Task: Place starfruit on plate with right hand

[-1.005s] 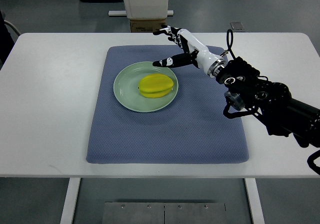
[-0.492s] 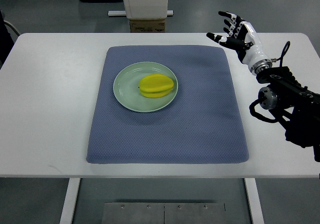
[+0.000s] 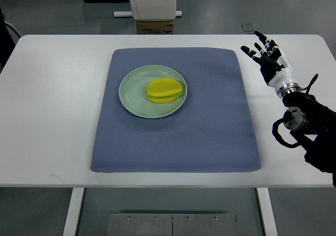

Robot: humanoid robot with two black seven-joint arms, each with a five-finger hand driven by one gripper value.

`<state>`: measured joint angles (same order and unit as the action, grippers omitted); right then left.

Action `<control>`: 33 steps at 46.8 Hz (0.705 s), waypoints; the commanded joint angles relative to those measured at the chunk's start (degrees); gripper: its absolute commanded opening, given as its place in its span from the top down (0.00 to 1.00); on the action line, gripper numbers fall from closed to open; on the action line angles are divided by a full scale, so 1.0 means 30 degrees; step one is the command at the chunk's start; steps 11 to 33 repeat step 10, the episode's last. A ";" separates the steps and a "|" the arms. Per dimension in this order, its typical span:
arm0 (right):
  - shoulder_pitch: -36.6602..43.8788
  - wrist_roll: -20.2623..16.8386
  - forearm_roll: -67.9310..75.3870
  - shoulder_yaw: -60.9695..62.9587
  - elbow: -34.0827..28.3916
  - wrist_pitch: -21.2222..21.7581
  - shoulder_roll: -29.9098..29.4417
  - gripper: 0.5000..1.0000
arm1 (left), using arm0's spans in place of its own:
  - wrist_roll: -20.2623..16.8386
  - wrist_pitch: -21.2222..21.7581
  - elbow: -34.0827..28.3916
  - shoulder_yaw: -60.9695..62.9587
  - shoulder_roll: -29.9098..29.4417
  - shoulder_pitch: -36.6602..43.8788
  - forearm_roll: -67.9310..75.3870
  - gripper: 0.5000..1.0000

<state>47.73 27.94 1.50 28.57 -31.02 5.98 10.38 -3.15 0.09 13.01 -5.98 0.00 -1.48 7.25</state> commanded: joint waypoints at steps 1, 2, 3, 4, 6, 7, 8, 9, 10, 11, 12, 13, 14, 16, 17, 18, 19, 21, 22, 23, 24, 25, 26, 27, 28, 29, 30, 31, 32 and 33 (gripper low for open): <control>-0.0293 0.0003 -0.0001 0.0408 0.0000 -0.0003 -0.0004 0.00 | -0.0003 0.0000 0.0000 0.0000 0.0000 -0.0004 -0.0016 0.00; -0.0351 0.0003 -0.0001 0.0467 0.0000 -0.0003 -0.0033 0.00 | -0.0003 0.0000 0.0000 0.0000 0.0000 -0.0004 -0.0016 0.00; -0.0381 0.0003 -0.0001 0.0468 0.0000 -0.0003 -0.0033 0.00 | -0.0003 0.0000 0.0000 0.0000 0.0000 -0.0004 -0.0016 0.00; -0.0410 0.0003 -0.0001 0.0497 0.0000 -0.0003 -0.0033 0.00 | -0.0003 0.0000 0.0000 0.0000 0.0000 -0.0004 -0.0016 0.00; -0.0410 0.0003 -0.0001 0.0497 0.0000 -0.0003 -0.0033 0.00 | -0.0003 0.0000 0.0000 0.0000 0.0000 -0.0004 -0.0015 0.00; -0.0410 0.0003 -0.0001 0.0497 0.0000 -0.0003 -0.0033 0.00 | -0.0003 0.0000 0.0000 0.0000 0.0000 -0.0004 -0.0016 0.00; -0.0439 0.0003 -0.0001 0.0497 0.0000 -0.0003 -0.0033 0.00 | -0.0003 0.0000 0.0000 0.0000 0.0000 -0.0004 -0.0016 0.00; -0.0411 0.0003 -0.0001 0.0497 0.0000 -0.0003 -0.0033 0.00 | -0.0003 0.0000 0.0000 0.0000 0.0000 -0.0004 -0.0016 0.00; -0.0410 0.0003 -0.0001 0.0497 0.0000 -0.0003 -0.0033 0.00 | -0.0003 0.0000 0.0000 0.0000 0.0000 -0.0004 -0.0016 0.00; -0.0410 0.0003 -0.0001 0.0497 0.0000 -0.0003 -0.0033 0.00 | -0.0003 0.0000 0.0000 0.0000 0.0000 -0.0004 -0.0016 0.00; -0.0410 0.0003 -0.0001 0.0497 0.0000 -0.0003 -0.0033 0.00 | -0.0003 0.0000 0.0000 0.0000 0.0000 -0.0004 -0.0016 0.00; -0.0410 0.0003 -0.0001 0.0497 0.0000 -0.0003 -0.0033 0.00 | -0.0003 0.0000 0.0000 0.0000 0.0000 -0.0004 -0.0016 0.00; -0.0410 0.0003 -0.0001 0.0497 0.0000 -0.0003 -0.0033 0.00 | -0.0003 0.0000 0.0000 0.0000 0.0000 -0.0004 -0.0016 0.00; -0.0410 0.0003 -0.0001 0.0497 0.0000 -0.0003 -0.0033 0.00 | -0.0003 0.0000 0.0000 0.0000 0.0000 -0.0004 -0.0016 0.00; -0.0410 0.0003 -0.0001 0.0497 0.0000 -0.0003 -0.0033 0.00 | -0.0003 0.0000 0.0000 0.0000 0.0000 -0.0004 -0.0016 0.00; -0.0410 0.0003 -0.0001 0.0497 0.0000 -0.0003 -0.0033 0.00 | -0.0003 0.0000 0.0000 0.0000 0.0000 -0.0004 -0.0016 0.00; -0.0410 0.0003 -0.0001 0.0497 0.0000 -0.0003 -0.0033 0.00 | -0.0003 0.0000 0.0000 0.0000 0.0000 -0.0004 -0.0016 0.00; -0.0410 0.0003 -0.0001 0.0497 0.0000 -0.0003 -0.0033 0.00 | -0.0003 0.0000 0.0000 0.0000 0.0000 -0.0004 -0.0016 0.00; -0.0410 0.0003 -0.0001 0.0497 0.0000 -0.0003 -0.0033 0.00 | -0.0003 0.0000 0.0000 0.0000 0.0000 -0.0004 -0.0016 0.00; -0.0410 0.0003 -0.0001 0.0497 0.0000 -0.0003 -0.0033 0.00 | -0.0003 0.0000 0.0000 0.0000 0.0000 -0.0004 -0.0016 0.00; -0.0410 0.0003 -0.0001 0.0497 0.0000 -0.0003 -0.0033 0.00 | -0.0003 0.0000 0.0000 0.0000 0.0000 -0.0004 -0.0016 0.00; -0.0410 0.0003 -0.0001 0.0497 0.0000 -0.0003 -0.0033 0.00 | -0.0003 0.0000 0.0000 0.0000 0.0000 -0.0004 -0.0016 0.00; -0.0410 0.0003 -0.0001 0.0497 0.0000 -0.0003 -0.0033 0.00 | -0.0003 0.0000 0.0000 0.0000 0.0000 -0.0004 -0.0016 0.00; -0.0410 0.0003 -0.0001 0.0497 0.0000 -0.0003 -0.0033 0.00 | -0.0003 0.0000 0.0000 0.0000 0.0000 -0.0004 -0.0016 0.00; -0.0410 0.0003 -0.0001 0.0497 0.0000 -0.0003 -0.0033 0.00 | -0.0003 0.0000 0.0000 0.0000 0.0000 -0.0004 -0.0016 0.00; -0.0410 0.0003 -0.0001 0.0497 0.0000 -0.0003 -0.0033 0.00 | -0.0003 0.0000 0.0000 0.0000 0.0000 -0.0004 -0.0016 0.00; -0.0410 0.0003 -0.0001 0.0497 0.0000 -0.0003 -0.0033 0.00 | -0.0003 0.0000 0.0000 0.0000 0.0000 -0.0004 -0.0016 0.00; -0.0410 0.0003 -0.0001 0.0497 0.0000 -0.0003 -0.0033 0.00 | -0.0003 0.0000 0.0000 0.0000 0.0000 -0.0004 -0.0016 0.00; -0.0410 0.0003 -0.0001 0.0497 0.0000 -0.0003 -0.0033 0.00 | -0.0003 0.0000 0.0000 0.0000 0.0000 -0.0004 -0.0016 0.00; -0.0410 0.0003 -0.0001 0.0497 0.0000 -0.0003 -0.0033 0.00 | -0.0003 0.0000 0.0000 0.0000 0.0000 -0.0004 -0.0016 0.00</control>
